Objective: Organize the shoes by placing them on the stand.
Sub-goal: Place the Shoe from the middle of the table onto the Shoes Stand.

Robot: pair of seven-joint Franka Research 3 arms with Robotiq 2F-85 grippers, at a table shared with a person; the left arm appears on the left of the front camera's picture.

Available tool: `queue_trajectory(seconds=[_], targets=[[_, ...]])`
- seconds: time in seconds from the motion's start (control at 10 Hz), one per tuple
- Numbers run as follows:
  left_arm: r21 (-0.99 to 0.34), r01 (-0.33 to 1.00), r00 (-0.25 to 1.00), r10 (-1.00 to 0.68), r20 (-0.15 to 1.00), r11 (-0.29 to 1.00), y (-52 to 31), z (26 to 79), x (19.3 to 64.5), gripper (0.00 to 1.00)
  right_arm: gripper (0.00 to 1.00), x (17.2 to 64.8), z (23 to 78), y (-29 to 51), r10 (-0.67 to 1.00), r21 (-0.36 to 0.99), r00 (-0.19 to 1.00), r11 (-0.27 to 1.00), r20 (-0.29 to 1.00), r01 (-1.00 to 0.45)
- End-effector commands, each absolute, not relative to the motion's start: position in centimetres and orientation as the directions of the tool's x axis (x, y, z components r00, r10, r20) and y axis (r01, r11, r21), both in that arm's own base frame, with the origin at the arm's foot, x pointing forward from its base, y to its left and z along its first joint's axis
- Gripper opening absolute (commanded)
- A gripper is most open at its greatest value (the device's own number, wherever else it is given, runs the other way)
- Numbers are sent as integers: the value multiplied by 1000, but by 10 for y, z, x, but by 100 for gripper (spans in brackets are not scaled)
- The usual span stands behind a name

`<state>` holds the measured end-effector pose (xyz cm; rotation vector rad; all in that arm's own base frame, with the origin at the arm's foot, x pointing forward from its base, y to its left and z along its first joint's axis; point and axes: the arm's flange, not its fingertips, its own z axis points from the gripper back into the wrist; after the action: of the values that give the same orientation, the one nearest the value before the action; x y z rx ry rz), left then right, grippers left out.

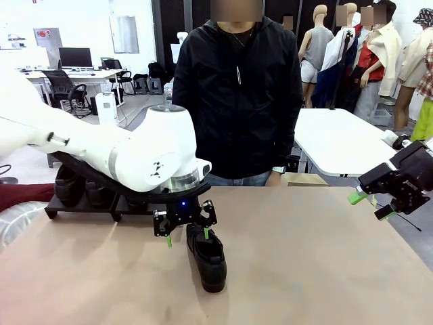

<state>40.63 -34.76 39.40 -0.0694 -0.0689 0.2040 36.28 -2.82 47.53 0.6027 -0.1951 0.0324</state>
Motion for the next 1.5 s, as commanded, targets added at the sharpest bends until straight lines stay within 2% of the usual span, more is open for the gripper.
queue_trajectory(seconds=[0.0, 0.2, 0.4, 0.5, 0.6, 1.1, 1.4], targets=[[-41, -252, 964, 255, 77, 967, -363, 376, 420, 100, 100, 362, 477, -28, -37, 554, 984, 830, 174, -67], [-44, -263, 964, 264, 38, 964, -365, 354, 427, 100, 100, 362, 477, -28, -37, 554, 984, 830, 174, -67], [-31, -287, 956, 288, 49, 957, -363, 345, 428, 100, 100, 362, 477, -28, -37, 554, 984, 830, 174, -67], [-20, -294, 953, 295, 71, 955, -362, 346, 427, 40, 100, 362, 477, -28, -37, 554, 984, 830, 174, -67], [-39, -290, 952, 293, 87, 956, -361, 348, 426, 0, 100, 362, 477, -28, -37, 554, 984, 830, 174, -67], [-68, -285, 953, 291, 91, 956, -362, 346, 427, 0, 100, 362, 477, -28, -37, 554, 984, 830, 174, -67], [-94, -255, 954, 267, 139, 962, -363, 359, 419, 0, 100, 362, 477, -28, -37, 554, 984, 830, 174, -67]])
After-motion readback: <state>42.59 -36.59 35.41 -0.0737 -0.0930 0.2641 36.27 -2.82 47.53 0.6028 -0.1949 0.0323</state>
